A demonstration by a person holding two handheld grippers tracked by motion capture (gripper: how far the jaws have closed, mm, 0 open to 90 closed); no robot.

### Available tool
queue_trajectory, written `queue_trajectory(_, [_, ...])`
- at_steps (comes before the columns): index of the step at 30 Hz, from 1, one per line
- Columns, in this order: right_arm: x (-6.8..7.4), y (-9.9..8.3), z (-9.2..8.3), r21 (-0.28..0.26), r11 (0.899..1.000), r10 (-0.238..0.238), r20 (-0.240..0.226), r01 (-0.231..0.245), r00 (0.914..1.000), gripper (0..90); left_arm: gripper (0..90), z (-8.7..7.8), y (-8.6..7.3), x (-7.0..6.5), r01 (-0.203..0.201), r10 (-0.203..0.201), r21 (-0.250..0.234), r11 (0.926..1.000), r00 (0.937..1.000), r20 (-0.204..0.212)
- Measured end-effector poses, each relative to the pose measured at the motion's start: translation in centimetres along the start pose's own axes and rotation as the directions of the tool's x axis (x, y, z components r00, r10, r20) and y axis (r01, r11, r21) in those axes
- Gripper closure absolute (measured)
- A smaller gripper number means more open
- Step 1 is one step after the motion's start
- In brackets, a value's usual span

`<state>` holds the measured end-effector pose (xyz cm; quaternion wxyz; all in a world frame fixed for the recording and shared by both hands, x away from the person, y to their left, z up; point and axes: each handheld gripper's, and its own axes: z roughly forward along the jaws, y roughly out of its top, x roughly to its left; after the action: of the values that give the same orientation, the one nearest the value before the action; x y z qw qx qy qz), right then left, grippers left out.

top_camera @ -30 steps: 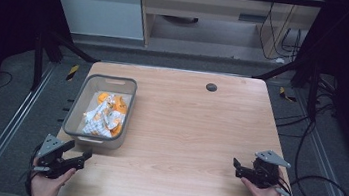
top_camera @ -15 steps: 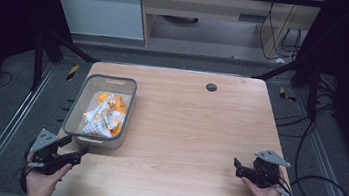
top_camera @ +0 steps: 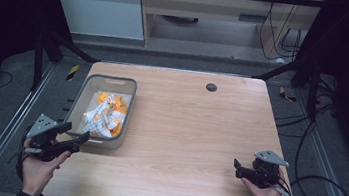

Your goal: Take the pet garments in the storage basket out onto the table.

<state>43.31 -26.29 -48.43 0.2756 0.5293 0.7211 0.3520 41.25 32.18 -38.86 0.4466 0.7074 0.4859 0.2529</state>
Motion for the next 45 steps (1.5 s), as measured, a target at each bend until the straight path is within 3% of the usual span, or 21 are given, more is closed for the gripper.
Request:
queue_trajectory(8, [0.0, 0.0, -0.1, -0.002, 1.0, -0.004, 0.0, 0.004, 1.0, 9.7, 23.2, 1.1, 2.8, 0.5, -0.034, 0.035, 0.025, 0.9991, 0.9994, -0.008])
queue_trajectory(16, [-0.2, 0.1, -0.2, -0.012, 1.0, 0.005, -0.002, -0.005, 1.0, 9.7, 23.2, 2.6, 4.2, 1.1, -0.059, 0.06, 0.072, 0.9957, 0.9981, -0.013])
queue_trajectory(27, [-0.3, 0.2, -0.1, -0.014, 1.0, 0.003, 0.0, -0.003, 1.0, 9.7, 23.4, 5.5, 5.2, 2.7, -0.032, 0.035, 0.154, 0.9875, 0.9993, -0.016])
queue_trajectory(31, [-0.2, 0.2, -0.1, -0.012, 1.0, 0.005, -0.003, -0.005, 1.0, 9.7, 24.4, 6.0, 5.4, 3.0, -0.033, 0.032, 0.162, 0.9862, 0.9995, 0.005])
queue_trajectory(45, [-0.3, 0.2, 0.0, -0.013, 1.0, 0.011, -0.007, -0.012, 0.9999, 9.7, 24.3, 9.2, 5.7, 3.7, -0.032, 0.035, 0.287, 0.9574, 0.9994, -0.006])
